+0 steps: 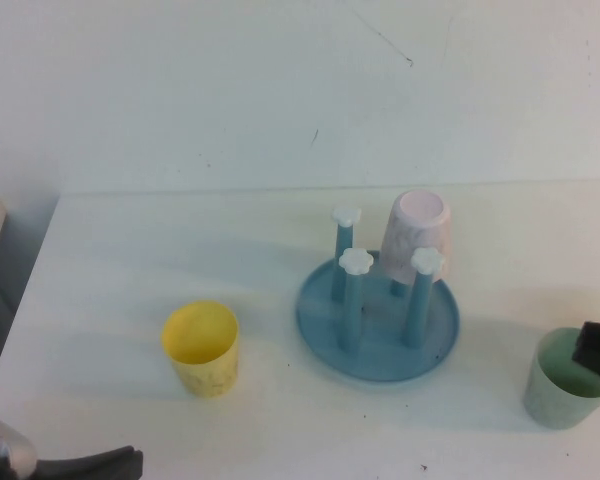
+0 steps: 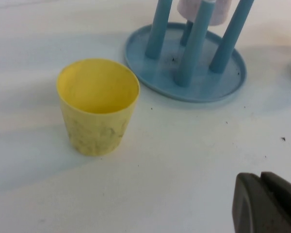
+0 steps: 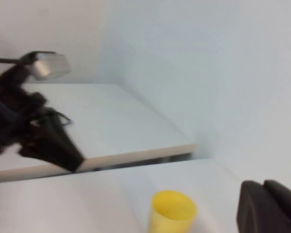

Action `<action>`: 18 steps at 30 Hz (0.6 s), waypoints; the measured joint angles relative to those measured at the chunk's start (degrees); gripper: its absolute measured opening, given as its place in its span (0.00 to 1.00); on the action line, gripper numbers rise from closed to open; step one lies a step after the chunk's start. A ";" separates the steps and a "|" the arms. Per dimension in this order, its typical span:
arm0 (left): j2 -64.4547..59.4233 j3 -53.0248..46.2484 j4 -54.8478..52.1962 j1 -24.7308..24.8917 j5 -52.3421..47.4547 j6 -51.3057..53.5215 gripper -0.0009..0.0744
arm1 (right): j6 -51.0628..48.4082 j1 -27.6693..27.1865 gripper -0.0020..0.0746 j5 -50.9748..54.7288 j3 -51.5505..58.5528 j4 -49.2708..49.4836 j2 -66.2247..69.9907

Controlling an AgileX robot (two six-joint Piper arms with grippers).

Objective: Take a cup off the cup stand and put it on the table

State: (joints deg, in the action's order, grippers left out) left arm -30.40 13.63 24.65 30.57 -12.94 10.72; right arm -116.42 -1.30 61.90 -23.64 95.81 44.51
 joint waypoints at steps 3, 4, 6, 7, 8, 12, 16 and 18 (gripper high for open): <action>0.00 -0.18 0.00 0.00 -2.01 0.09 0.01 | -0.50 0.00 0.03 -5.48 0.02 0.00 -2.38; 0.00 -0.18 -0.08 0.00 -2.77 0.09 0.01 | -0.62 0.00 0.03 -7.11 0.02 0.00 -2.65; 0.00 -0.18 -0.12 0.00 -4.13 0.09 0.01 | -0.62 0.00 0.02 -9.46 0.12 0.00 -2.64; 0.00 -0.18 -0.12 0.00 -4.83 0.09 0.01 | -0.62 0.00 0.02 -10.50 0.12 0.00 -2.64; 0.00 -0.18 -0.21 0.00 -5.58 0.22 0.01 | -0.62 0.00 0.02 -11.04 0.12 0.00 -2.64; 0.00 -0.18 -0.21 0.00 -8.18 0.68 0.01 | -0.62 0.00 0.02 -11.85 0.12 0.00 -2.67; 0.00 -0.18 -0.21 0.00 -10.36 0.68 0.01 | -0.62 0.00 0.02 -11.96 0.22 0.00 -2.67; 0.00 -0.18 -0.21 0.00 -11.57 0.68 0.01 | -0.62 0.00 0.02 -11.96 0.22 0.00 -2.67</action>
State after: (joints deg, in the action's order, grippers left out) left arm -30.40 13.45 24.44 30.57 -24.51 11.40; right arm -117.04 -1.30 49.94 -23.42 95.81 41.84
